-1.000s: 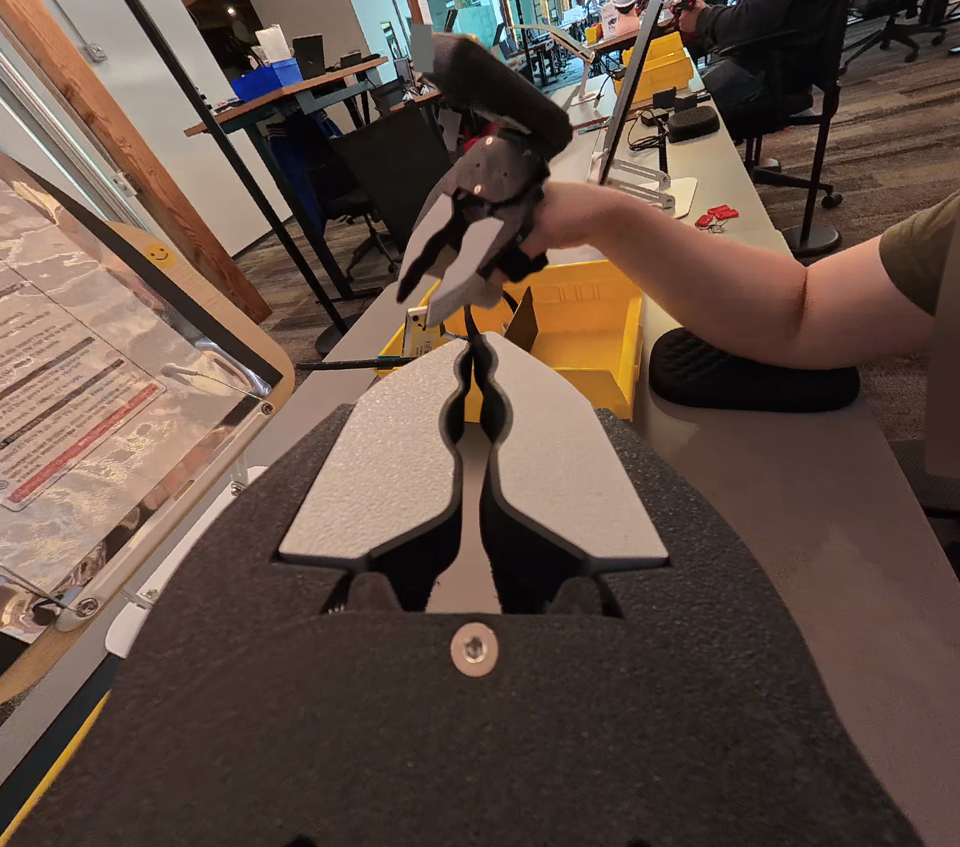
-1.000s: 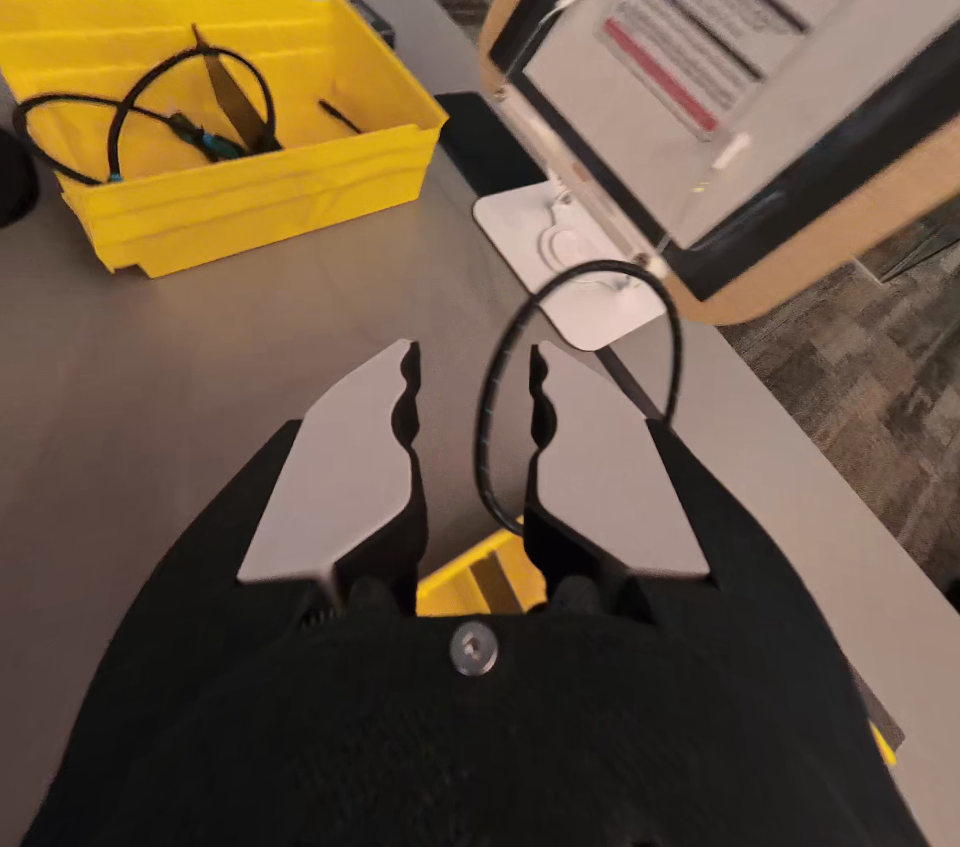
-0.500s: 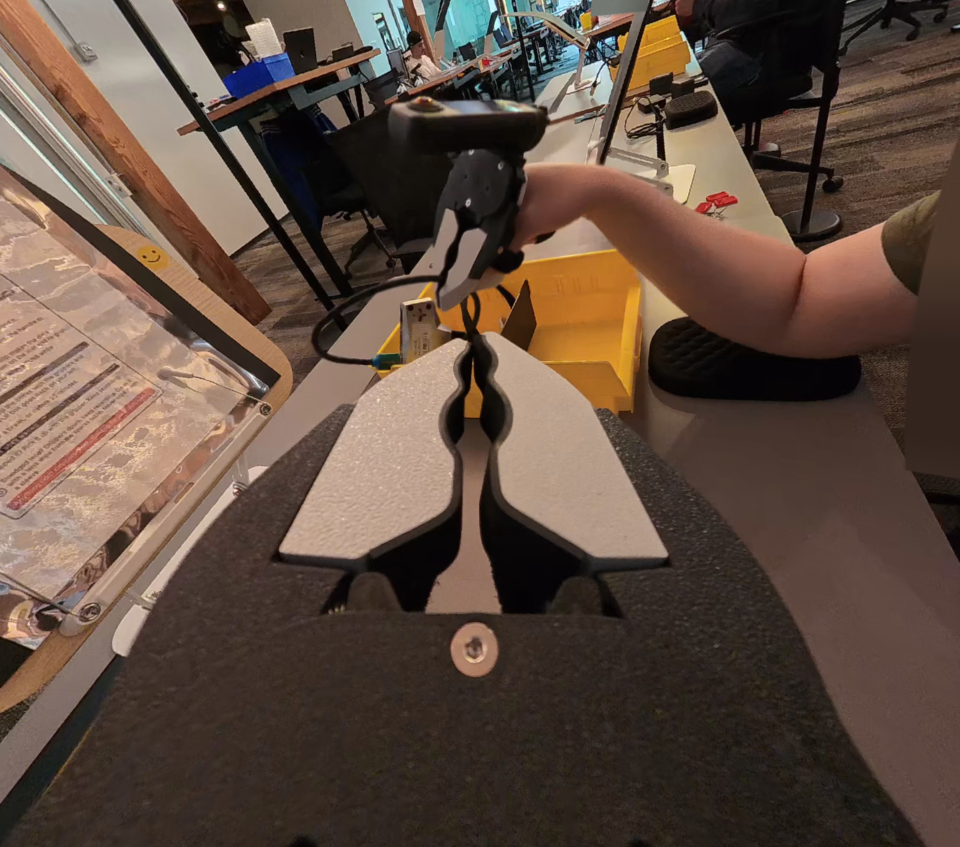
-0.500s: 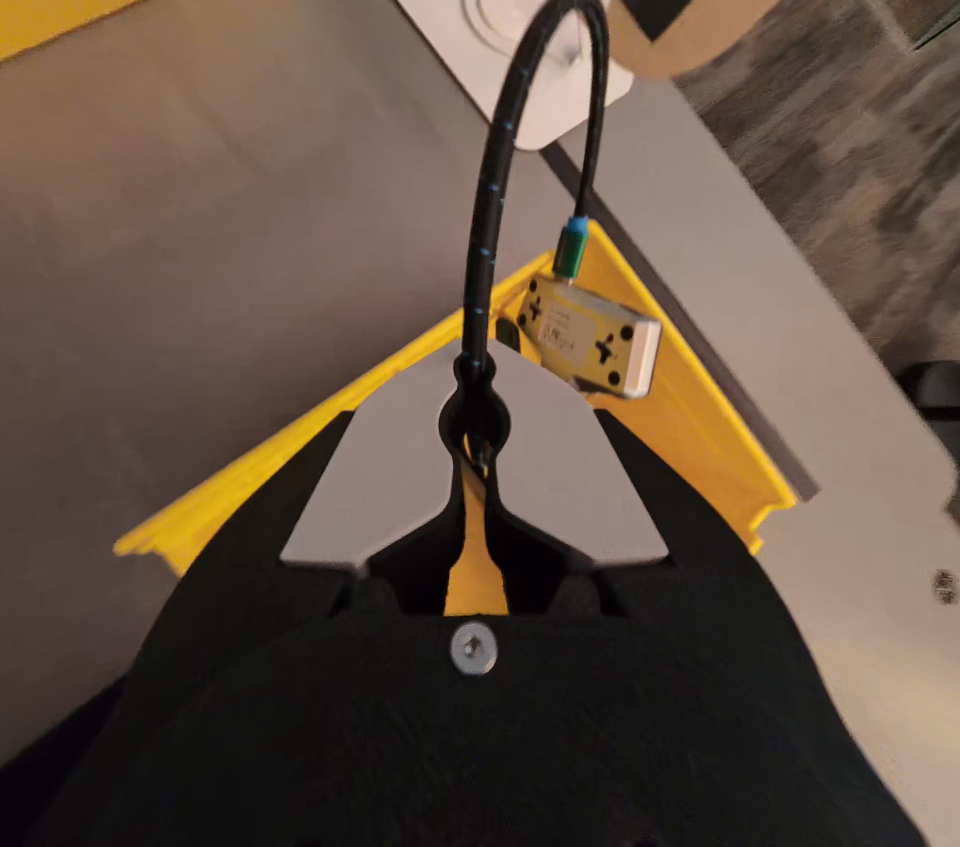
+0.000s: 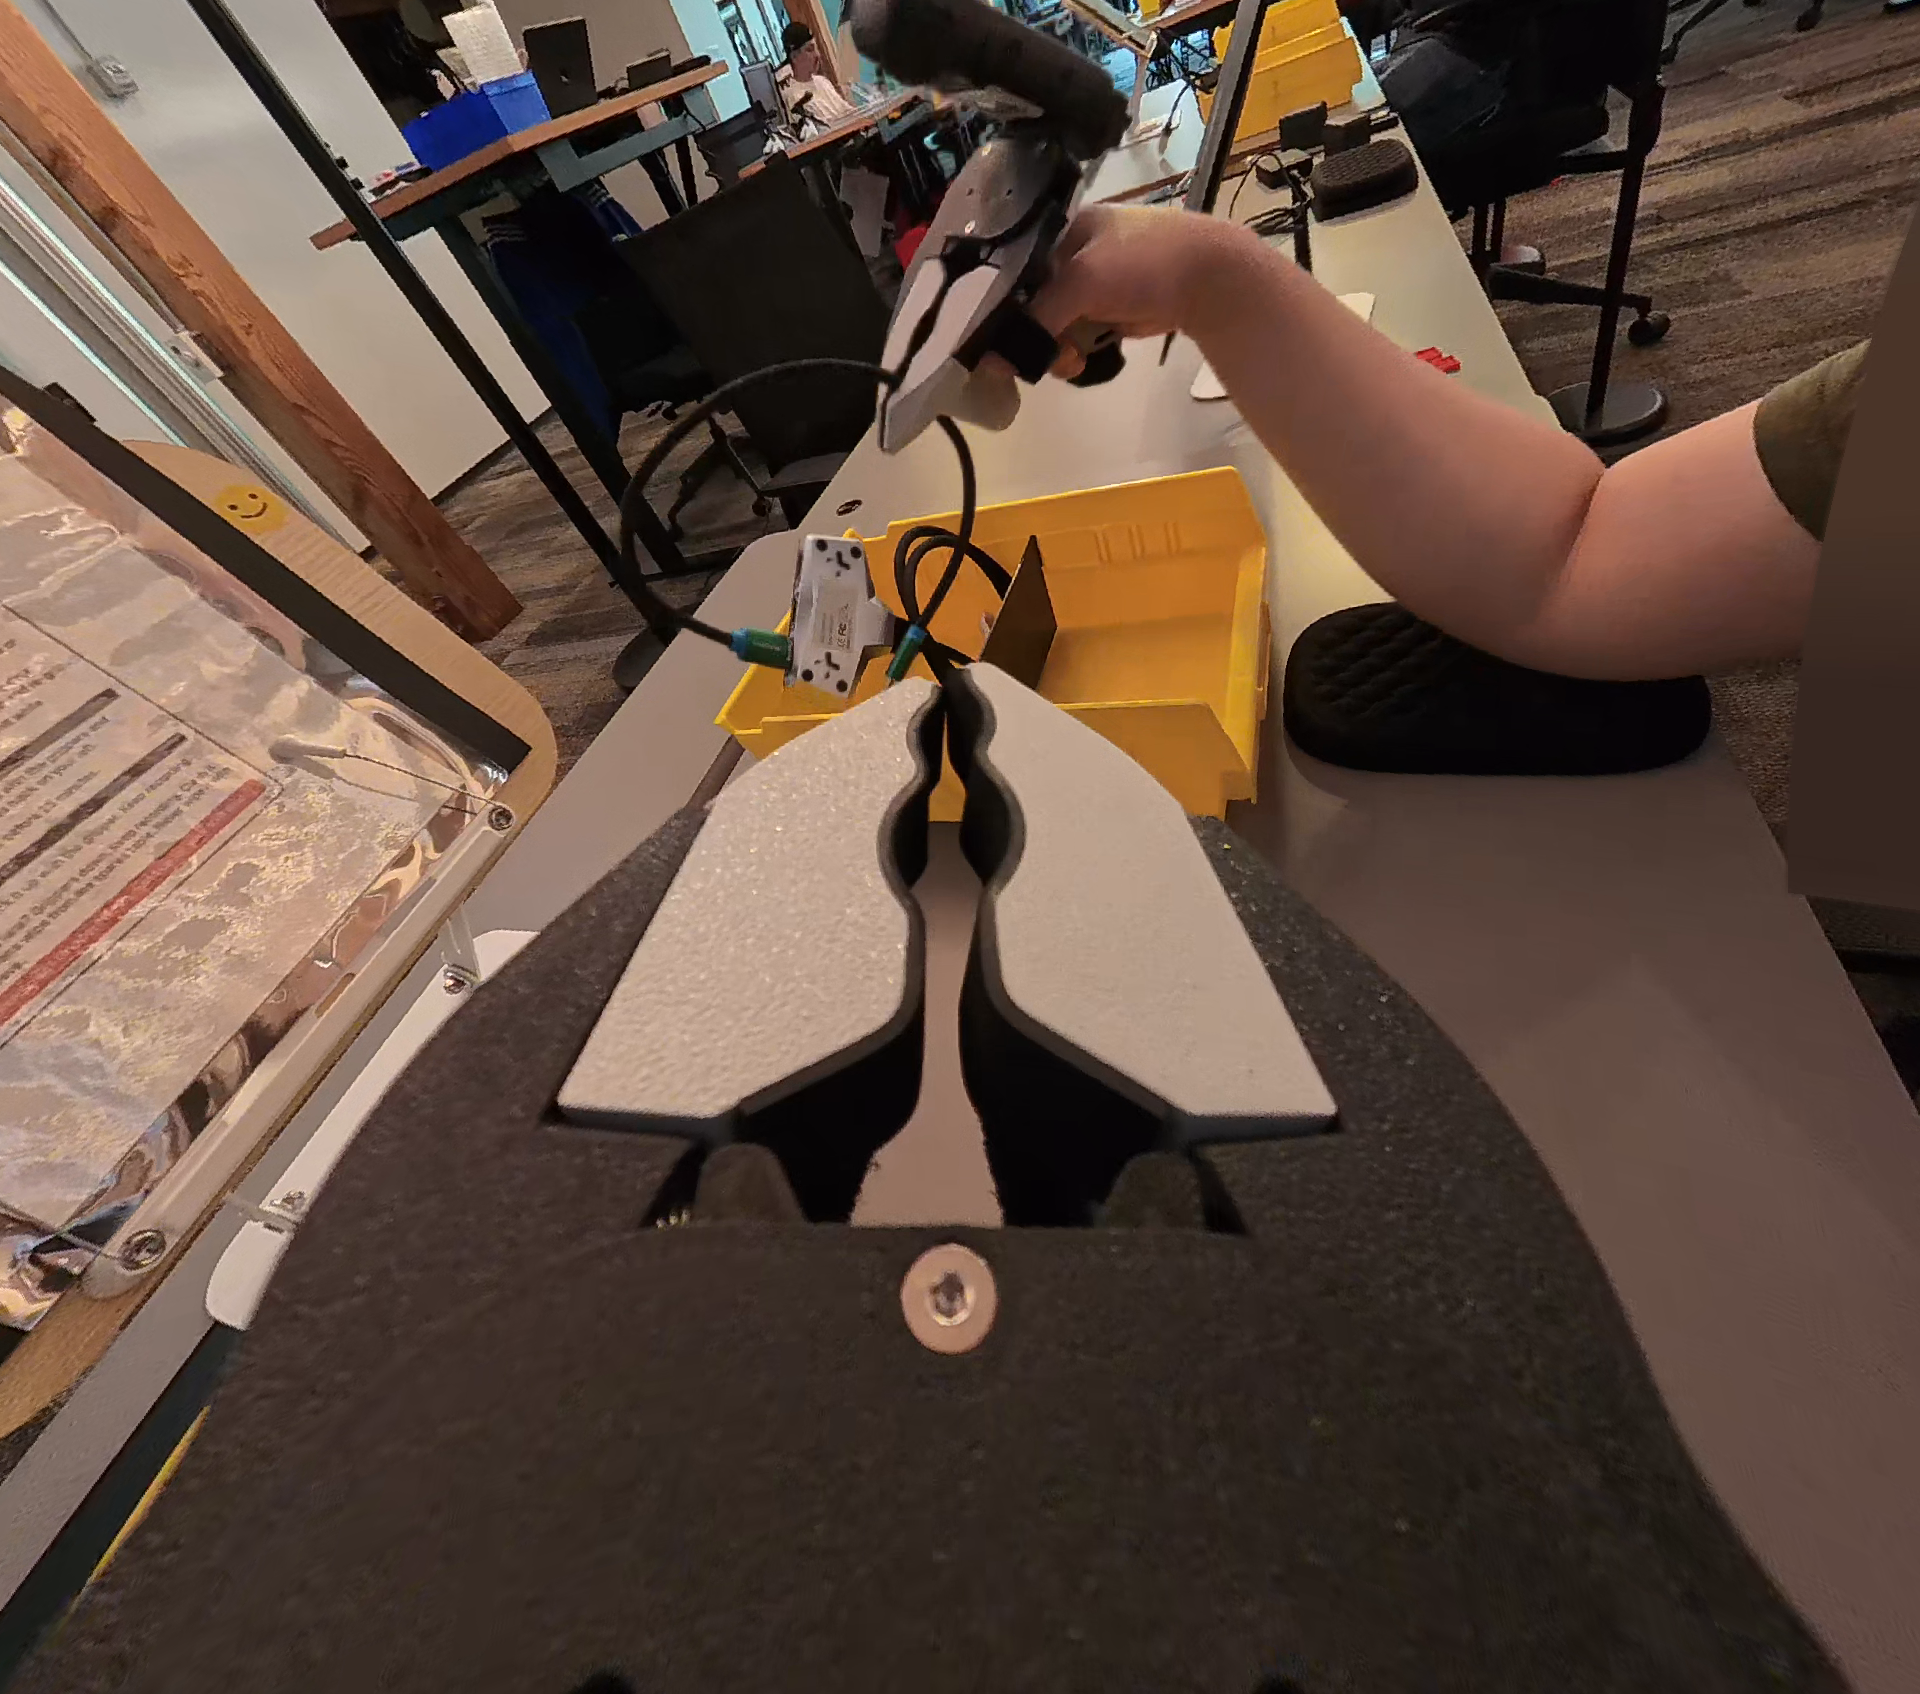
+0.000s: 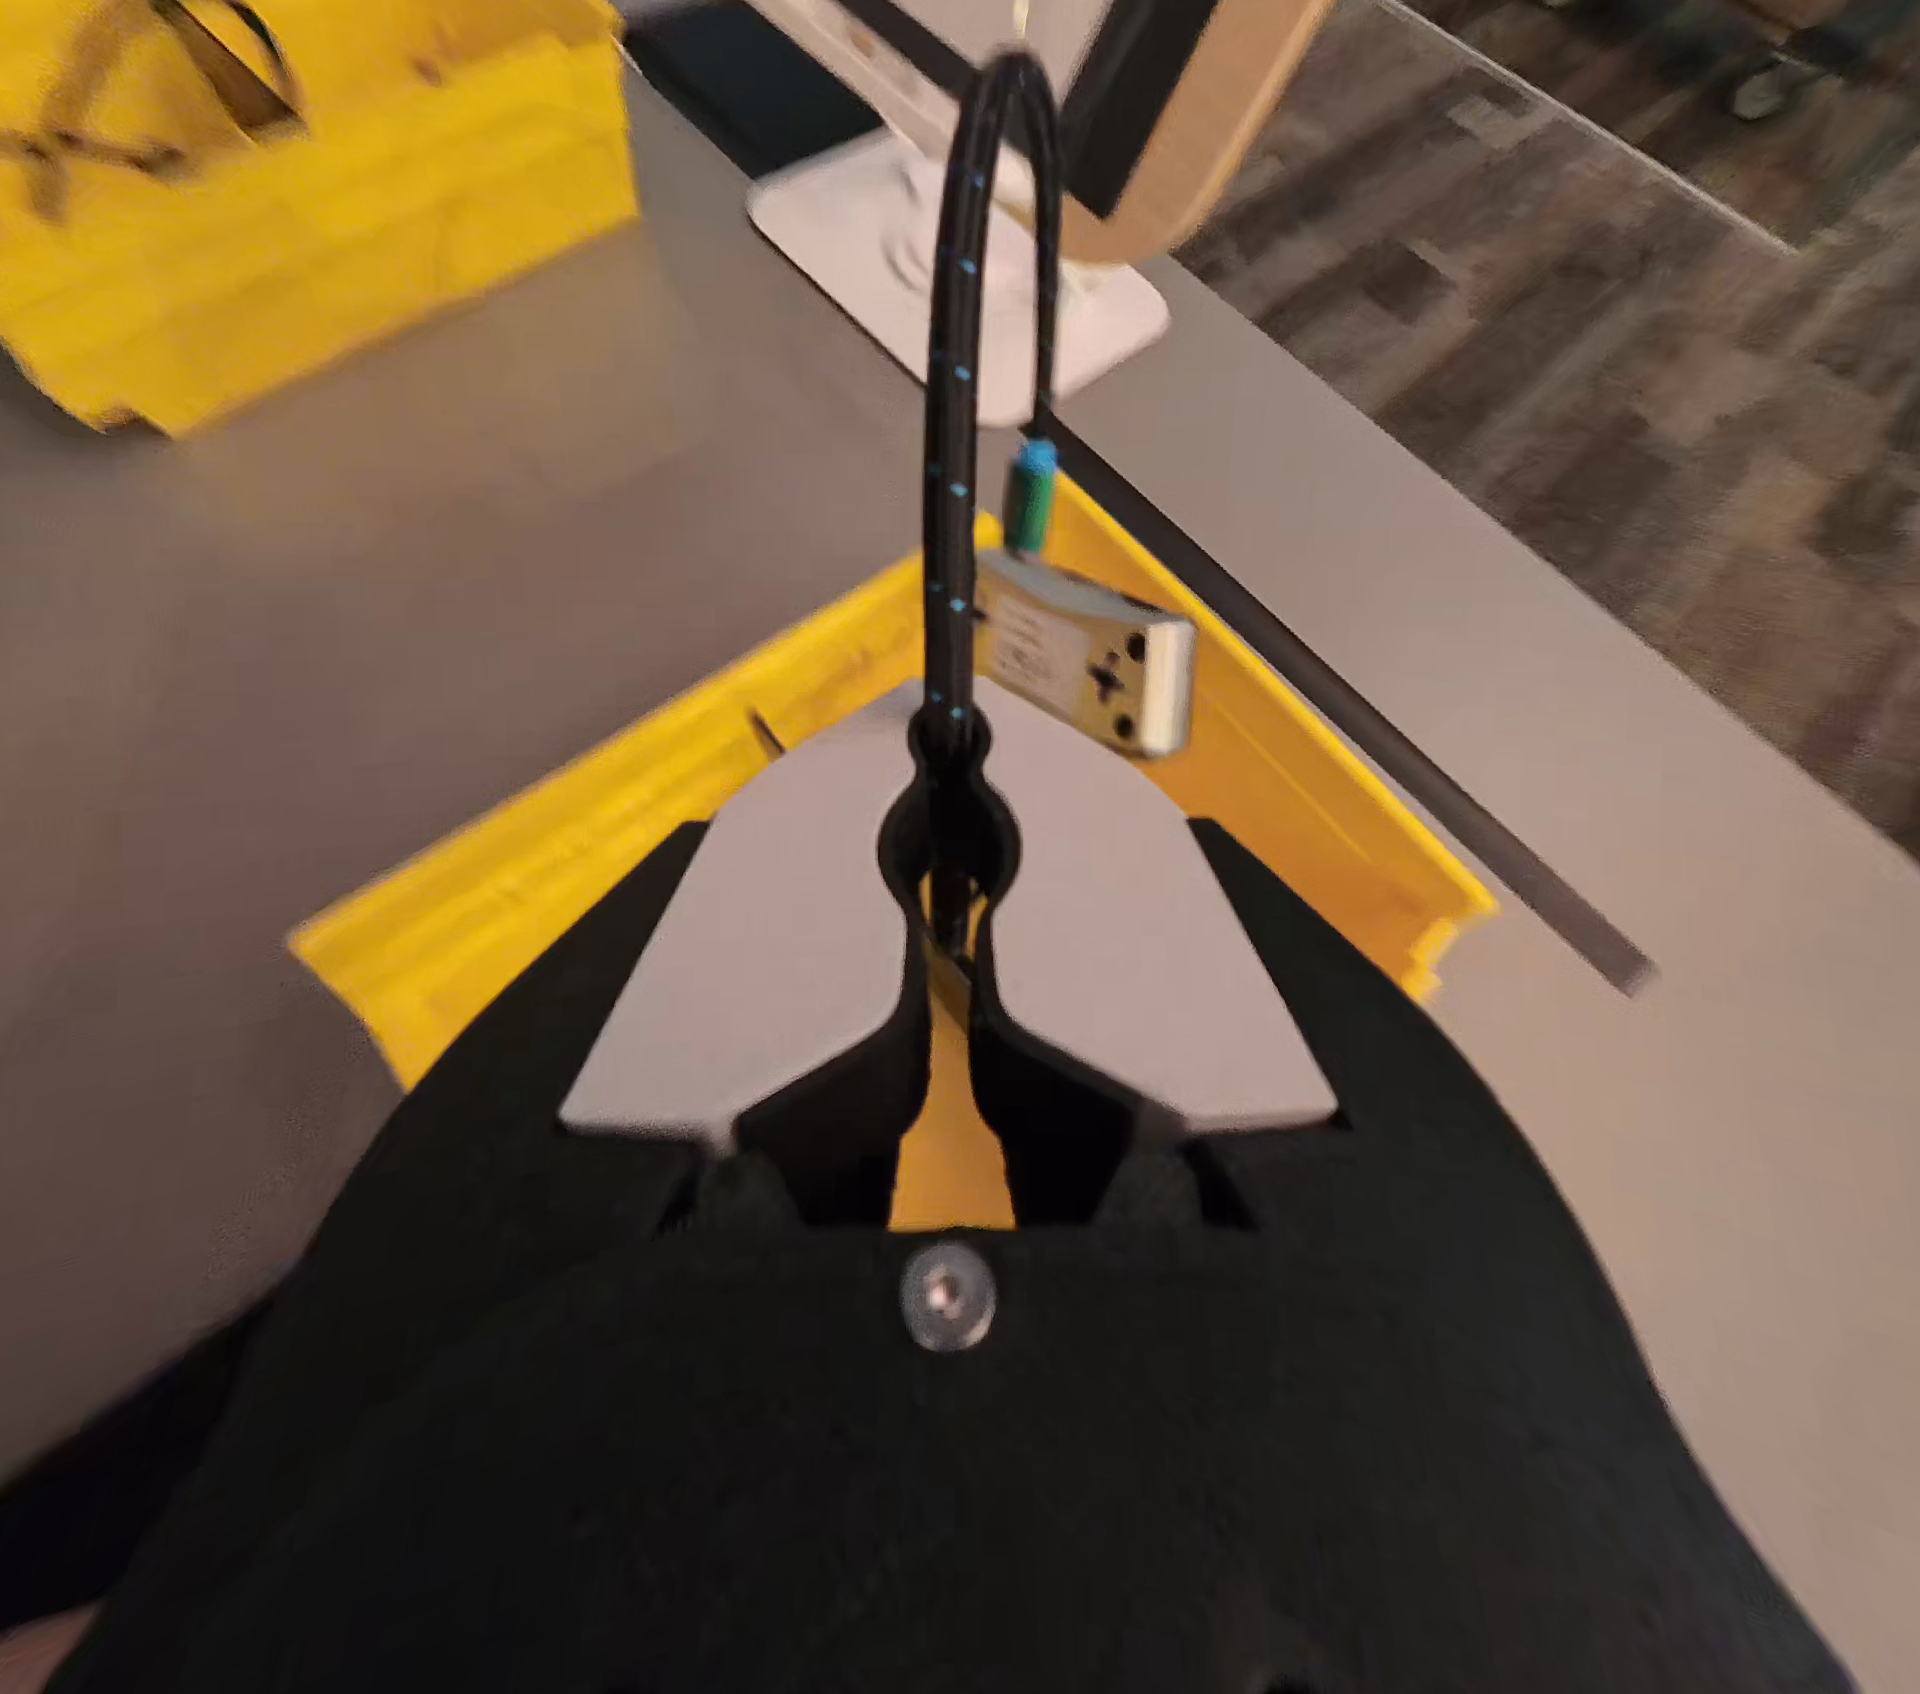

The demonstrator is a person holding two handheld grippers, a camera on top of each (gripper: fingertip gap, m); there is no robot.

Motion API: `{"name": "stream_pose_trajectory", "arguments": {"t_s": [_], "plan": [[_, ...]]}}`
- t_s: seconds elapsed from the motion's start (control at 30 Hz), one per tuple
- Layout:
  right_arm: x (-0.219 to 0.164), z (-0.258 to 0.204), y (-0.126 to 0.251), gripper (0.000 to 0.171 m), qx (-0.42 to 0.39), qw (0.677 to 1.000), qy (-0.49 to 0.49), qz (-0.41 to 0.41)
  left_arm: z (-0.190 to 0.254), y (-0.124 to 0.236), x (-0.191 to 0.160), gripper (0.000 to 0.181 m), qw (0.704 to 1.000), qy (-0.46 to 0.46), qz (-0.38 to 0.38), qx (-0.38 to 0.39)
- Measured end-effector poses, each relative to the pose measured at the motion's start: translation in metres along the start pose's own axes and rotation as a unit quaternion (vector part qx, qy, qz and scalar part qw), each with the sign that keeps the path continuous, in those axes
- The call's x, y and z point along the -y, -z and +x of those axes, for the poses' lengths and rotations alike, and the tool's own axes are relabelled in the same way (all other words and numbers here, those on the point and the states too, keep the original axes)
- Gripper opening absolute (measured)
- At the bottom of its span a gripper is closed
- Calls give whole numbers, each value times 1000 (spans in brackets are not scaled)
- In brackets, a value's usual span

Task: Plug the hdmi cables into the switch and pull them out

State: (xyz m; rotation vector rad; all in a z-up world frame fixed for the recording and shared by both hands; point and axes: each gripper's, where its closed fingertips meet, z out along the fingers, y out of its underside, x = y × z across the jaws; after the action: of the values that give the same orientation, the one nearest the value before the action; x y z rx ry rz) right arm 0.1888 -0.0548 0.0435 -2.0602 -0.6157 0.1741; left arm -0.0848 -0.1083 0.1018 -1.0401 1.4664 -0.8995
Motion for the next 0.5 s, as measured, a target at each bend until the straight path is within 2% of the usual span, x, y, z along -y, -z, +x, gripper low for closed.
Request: {"name": "stream_pose_trajectory", "arguments": {"t_s": [0.07,0.17,0.27,0.37,0.5], "plan": [[-13,5,6,0,-36,998,37,-43,0,-1,0,0,1000,0,-1,-1],[-16,14,17,0,-73,995,42,-55,1,-1,-1,0,1000,0,-2,-2],[-16,17,29,0,-88,995,28,-48,2,-2,-1,0,1000,-1,-4,-4],[-36,21,36,1,-96,991,10,-92,3,-3,-2,0,1000,-2,-6,-5],[-50,27,35,1,-92,989,-11,-112,3,-4,-4,0,1000,-2,-9,-5]]}}
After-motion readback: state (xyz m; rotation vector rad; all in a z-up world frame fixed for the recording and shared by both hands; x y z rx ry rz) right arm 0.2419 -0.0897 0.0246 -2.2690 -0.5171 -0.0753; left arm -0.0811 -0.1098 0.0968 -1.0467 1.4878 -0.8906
